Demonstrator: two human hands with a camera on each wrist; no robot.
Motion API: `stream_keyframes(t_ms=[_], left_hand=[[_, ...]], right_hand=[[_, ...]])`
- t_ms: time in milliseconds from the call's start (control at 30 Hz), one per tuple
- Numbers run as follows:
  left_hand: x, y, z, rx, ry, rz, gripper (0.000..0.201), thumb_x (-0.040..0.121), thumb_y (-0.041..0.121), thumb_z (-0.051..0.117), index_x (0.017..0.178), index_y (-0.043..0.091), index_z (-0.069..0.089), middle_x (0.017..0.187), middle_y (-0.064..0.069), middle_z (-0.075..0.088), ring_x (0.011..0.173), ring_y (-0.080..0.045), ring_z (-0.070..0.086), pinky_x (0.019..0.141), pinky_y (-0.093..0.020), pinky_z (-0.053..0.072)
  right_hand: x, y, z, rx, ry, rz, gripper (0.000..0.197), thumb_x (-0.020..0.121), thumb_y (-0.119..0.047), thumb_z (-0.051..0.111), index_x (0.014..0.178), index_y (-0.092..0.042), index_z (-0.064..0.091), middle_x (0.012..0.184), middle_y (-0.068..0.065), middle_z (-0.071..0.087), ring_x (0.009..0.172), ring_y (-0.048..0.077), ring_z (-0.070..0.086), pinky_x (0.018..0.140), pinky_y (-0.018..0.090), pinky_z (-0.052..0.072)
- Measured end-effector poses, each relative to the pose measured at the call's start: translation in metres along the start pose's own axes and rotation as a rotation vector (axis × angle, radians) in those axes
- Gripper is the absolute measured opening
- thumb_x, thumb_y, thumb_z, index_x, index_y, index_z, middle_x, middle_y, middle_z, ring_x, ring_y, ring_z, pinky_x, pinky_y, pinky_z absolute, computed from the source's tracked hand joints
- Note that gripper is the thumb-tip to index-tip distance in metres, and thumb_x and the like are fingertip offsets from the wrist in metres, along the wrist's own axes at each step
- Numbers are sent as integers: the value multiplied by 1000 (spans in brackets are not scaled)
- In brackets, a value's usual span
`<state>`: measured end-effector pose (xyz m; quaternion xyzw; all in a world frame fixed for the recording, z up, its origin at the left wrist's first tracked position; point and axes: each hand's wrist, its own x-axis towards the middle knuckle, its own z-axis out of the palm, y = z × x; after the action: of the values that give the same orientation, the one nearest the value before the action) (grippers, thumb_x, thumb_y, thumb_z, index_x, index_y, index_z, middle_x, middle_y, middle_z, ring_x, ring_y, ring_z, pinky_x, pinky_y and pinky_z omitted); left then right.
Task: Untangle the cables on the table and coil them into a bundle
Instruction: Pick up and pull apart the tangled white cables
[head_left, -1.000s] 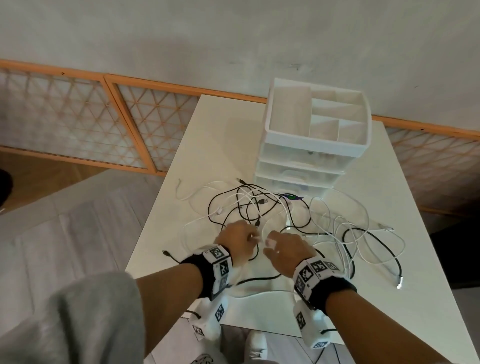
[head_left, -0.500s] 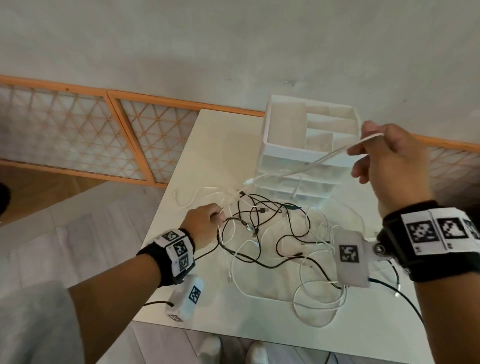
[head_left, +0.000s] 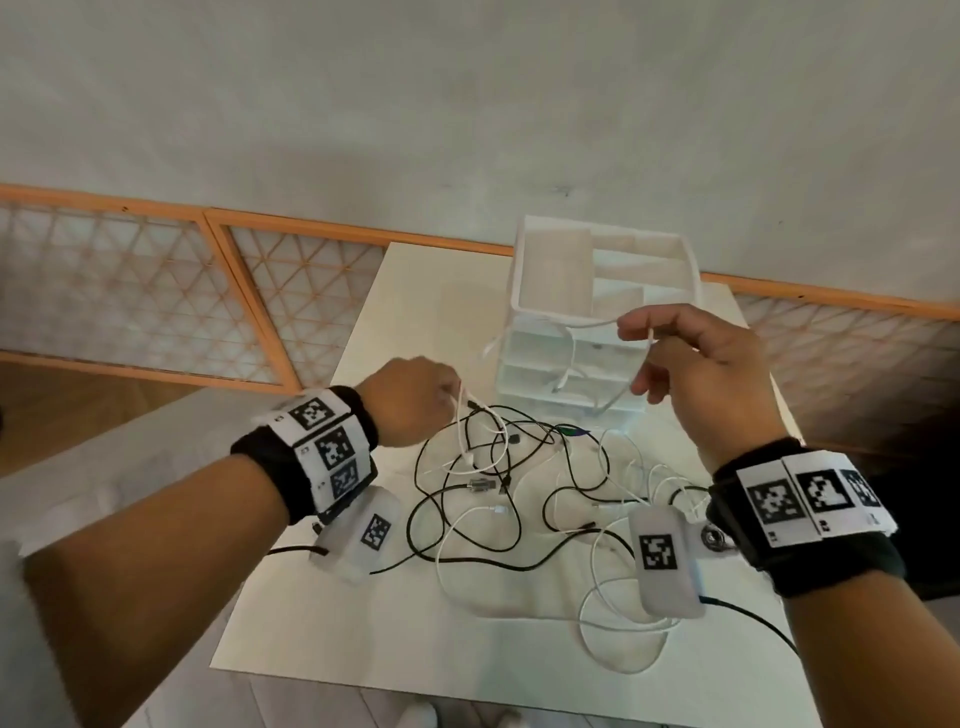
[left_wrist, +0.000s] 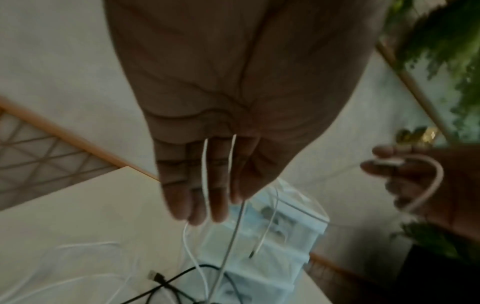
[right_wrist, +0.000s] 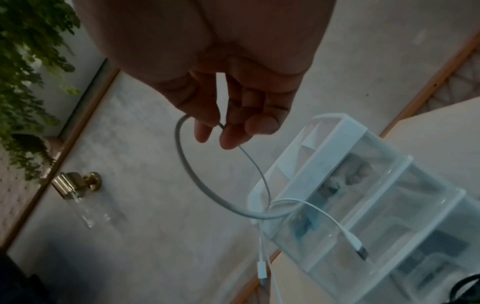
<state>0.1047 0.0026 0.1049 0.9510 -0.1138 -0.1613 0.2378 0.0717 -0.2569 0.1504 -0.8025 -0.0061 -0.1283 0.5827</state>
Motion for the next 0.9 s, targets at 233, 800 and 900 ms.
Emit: stream_keyframes(t_ms=[233,800,900], left_hand=[[10,49,-4,-229,424,312,85,80,29,70,152,29,23,149,-4,39,133,-21,40,105,-33,36],[13,61,22,-552,145,243,65,87,69,40,135,28,47,137,9,56,123,-11,53,104,-36,42],[11,106,25,-623,-2,427,53,89,56,56,134,30,47,124,11,63,122,-3,55,102,-34,44]], right_hand=[[-8,-20,23,25,-213,16,18,91,2,60,88,-8,74,45,-9,55,42,11,44,45,19,38],[12,-27,-7,462,208,-17,18,90,6,51,92,-7,63,74,8,58,48,20,60,46,27,47],[12,-32,3,480,259,-16,18,90,9,51,97,-5,61,77,10,57,53,23,64,52,30,53]])
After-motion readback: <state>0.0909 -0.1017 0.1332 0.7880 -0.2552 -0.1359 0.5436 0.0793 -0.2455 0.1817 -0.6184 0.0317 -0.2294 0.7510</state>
